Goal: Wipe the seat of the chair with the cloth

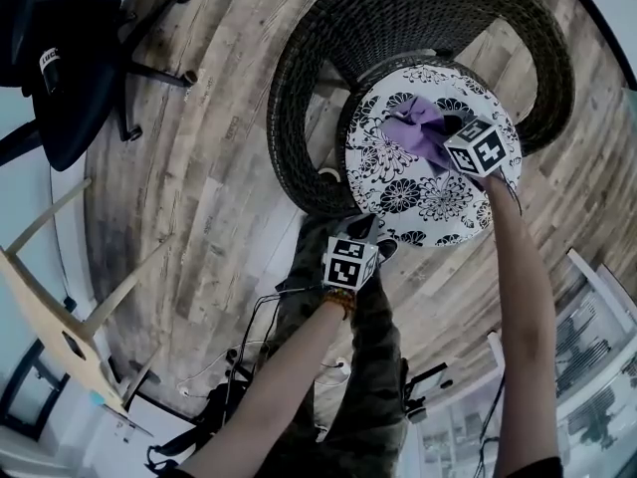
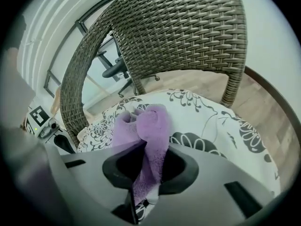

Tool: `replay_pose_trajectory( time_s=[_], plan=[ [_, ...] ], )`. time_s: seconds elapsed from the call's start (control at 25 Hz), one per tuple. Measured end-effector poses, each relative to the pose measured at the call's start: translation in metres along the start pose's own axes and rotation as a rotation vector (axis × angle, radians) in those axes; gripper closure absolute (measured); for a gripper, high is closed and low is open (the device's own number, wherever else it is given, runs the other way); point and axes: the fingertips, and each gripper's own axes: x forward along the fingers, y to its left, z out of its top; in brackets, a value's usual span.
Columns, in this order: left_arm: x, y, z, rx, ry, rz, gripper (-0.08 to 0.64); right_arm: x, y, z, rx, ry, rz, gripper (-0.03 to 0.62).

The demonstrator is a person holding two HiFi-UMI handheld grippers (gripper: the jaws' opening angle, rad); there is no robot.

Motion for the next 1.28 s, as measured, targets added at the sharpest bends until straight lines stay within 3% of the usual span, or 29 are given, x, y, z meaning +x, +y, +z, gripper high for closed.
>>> replay_pose_trajectory(
  time_s=[0.2, 0.52, 0.64, 0.72, 0.84, 0.96, 1.08, 1.16, 1.28],
  plan=[
    [0.0, -0.001, 0.001, 0.002, -0.002, -0.003, 0.545, -0.019, -0.04, 0.001, 0.04, -0.015, -0.117, 0.517],
    [0.002, -0.003, -0.001, 0.03, 0.016, -0.012, 0.545, -0.066, -0.119, -0.002, 0.139, -0.017, -0.43, 0.523],
    [0.002, -0.002, -0.002, 0.04, 0.021, -0.017, 0.545, -0.089, -0.133, 0.01, 0.233, -0.126, -0.526, 0.534],
    [0.002, -0.002, -0.003, 0.048, 0.032, -0.022, 0.545, -0.098, -0.11, 0.039, 0.213, -0.28, -0.43, 0.538],
    [0.002, -0.002, -0.002, 0.061, 0.038, -0.03, 0.545, -0.096, -0.03, 0.082, 0.038, -0.397, -0.111, 0.54],
    [0.002, 0.0, -0.004, 0.062, 0.039, -0.03, 0.545, -0.073, 0.071, 0.09, -0.09, -0.356, 0.26, 0.54],
    [0.002, -0.001, -0.005, 0.06, 0.05, -0.032, 0.545, -0.038, 0.155, 0.064, -0.202, -0.183, 0.547, 0.54],
    [0.002, -0.002, -0.005, 0.064, 0.051, -0.033, 0.545, -0.009, 0.188, 0.041, -0.257, -0.068, 0.624, 0.54],
    [0.001, -0.002, -0.005, 0.065, 0.053, -0.035, 0.545, 0.031, 0.196, 0.018, -0.348, 0.066, 0.591, 0.54]
  ],
)
